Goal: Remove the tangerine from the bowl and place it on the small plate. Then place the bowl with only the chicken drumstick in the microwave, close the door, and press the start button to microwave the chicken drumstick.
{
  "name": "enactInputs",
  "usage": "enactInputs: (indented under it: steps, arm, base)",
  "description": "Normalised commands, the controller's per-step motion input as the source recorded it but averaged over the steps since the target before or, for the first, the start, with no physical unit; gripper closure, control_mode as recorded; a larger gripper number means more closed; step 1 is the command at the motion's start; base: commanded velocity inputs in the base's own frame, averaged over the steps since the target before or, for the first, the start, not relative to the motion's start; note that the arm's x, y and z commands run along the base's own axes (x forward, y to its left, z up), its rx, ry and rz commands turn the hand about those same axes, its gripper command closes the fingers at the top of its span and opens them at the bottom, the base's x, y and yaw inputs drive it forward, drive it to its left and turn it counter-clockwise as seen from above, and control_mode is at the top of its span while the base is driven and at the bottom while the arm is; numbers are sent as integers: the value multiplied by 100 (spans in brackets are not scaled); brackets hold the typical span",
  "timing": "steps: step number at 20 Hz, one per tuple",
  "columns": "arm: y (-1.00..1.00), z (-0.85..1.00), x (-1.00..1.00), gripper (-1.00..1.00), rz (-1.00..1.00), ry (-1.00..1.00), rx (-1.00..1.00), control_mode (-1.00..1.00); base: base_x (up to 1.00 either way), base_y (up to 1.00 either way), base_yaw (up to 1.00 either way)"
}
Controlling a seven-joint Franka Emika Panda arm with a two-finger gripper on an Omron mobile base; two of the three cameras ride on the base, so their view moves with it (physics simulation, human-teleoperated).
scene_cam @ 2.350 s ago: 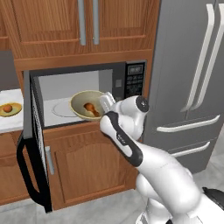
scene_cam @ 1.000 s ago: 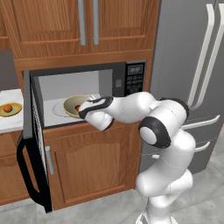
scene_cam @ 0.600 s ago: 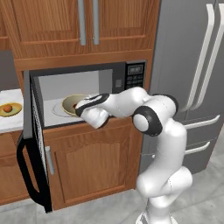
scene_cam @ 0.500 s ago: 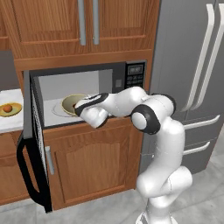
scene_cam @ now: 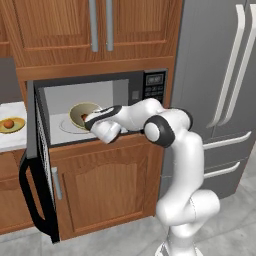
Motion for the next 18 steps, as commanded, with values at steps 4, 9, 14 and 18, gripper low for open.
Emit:
enactInputs:
  steps: [4, 9, 14, 18]
  arm:
    - [18, -17, 40, 100, 0, 0, 0, -100]
    - [21, -9, 13, -100, 0, 0, 0, -100]
    - [0, 21, -15, -100, 0, -2, 0, -100]
    - [0, 57, -25, -100, 0, -5, 0, -100]
  base:
    - [0, 0, 0]
    - [0, 0, 0]
    - [0, 0, 0]
    - [0, 0, 0]
